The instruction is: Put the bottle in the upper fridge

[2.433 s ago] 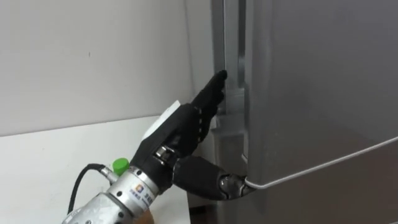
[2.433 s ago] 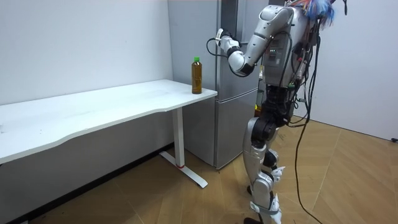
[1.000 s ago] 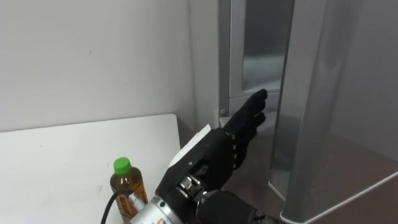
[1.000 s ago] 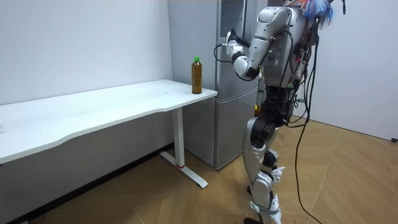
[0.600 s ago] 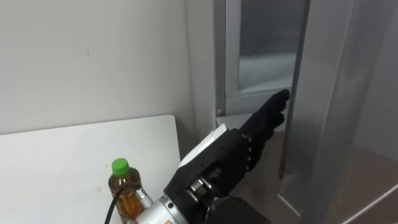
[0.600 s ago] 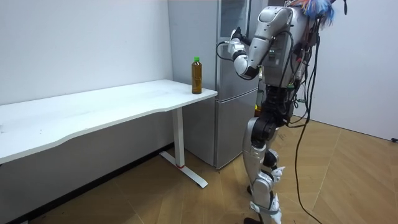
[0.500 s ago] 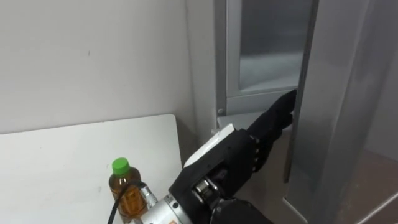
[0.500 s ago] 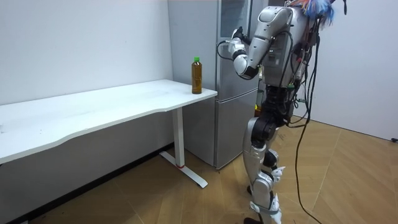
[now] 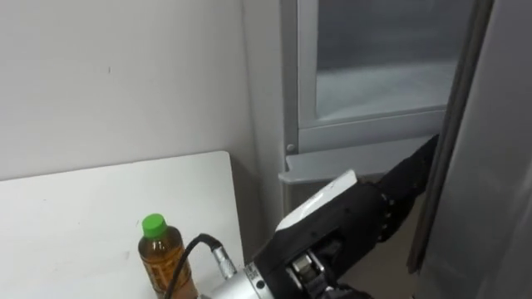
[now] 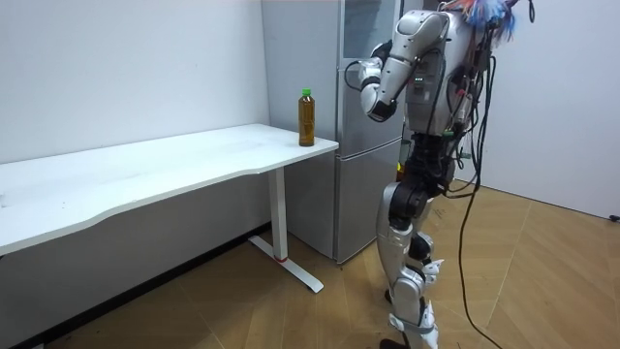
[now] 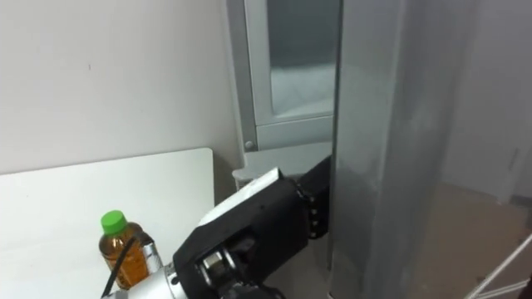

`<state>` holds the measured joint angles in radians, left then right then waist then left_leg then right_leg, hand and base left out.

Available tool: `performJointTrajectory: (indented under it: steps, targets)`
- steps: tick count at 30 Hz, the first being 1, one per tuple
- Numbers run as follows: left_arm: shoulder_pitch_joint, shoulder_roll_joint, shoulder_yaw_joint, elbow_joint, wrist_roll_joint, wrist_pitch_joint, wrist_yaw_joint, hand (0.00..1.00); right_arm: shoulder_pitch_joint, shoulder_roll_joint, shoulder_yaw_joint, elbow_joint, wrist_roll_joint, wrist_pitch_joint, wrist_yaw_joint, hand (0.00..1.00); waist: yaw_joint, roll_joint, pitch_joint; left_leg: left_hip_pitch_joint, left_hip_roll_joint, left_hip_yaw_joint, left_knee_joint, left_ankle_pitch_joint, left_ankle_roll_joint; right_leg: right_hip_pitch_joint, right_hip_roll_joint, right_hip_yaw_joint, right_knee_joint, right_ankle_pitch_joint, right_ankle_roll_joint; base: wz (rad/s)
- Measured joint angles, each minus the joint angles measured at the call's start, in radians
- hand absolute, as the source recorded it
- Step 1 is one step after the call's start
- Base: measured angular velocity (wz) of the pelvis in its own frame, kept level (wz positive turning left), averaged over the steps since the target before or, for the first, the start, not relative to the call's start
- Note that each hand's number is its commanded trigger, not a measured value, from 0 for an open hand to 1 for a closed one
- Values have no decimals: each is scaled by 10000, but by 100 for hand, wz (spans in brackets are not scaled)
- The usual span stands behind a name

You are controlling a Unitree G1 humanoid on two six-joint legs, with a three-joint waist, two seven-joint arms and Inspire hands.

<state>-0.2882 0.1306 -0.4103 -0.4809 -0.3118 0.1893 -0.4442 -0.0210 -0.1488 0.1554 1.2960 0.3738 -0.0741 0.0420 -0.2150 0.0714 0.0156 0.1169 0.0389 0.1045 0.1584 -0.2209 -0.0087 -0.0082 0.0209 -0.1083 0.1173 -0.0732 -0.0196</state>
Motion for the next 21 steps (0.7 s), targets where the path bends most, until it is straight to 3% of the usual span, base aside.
performJointTrajectory:
  steps: [9,13,21]
  targets:
    - [-10,-80,-452,0,15,-177,-5,0,9,-18,201,5,387,6,-83,0,-29,21,-4,-4,1,38,0,0,0,-9,-11,-36,5,0,1,1]
    - [-11,-280,-758,2,13,-191,-4,0,12,-13,264,2,555,8,-69,0,-106,22,-4,23,8,167,1,0,0,-26,-7,2,8,1,0,-2]
    - [-47,-439,-1076,18,3,-234,-46,0,-92,-15,495,-6,559,9,-18,0,-448,11,3,160,16,362,-22,0,0,12,-13,260,28,1,0,-10]
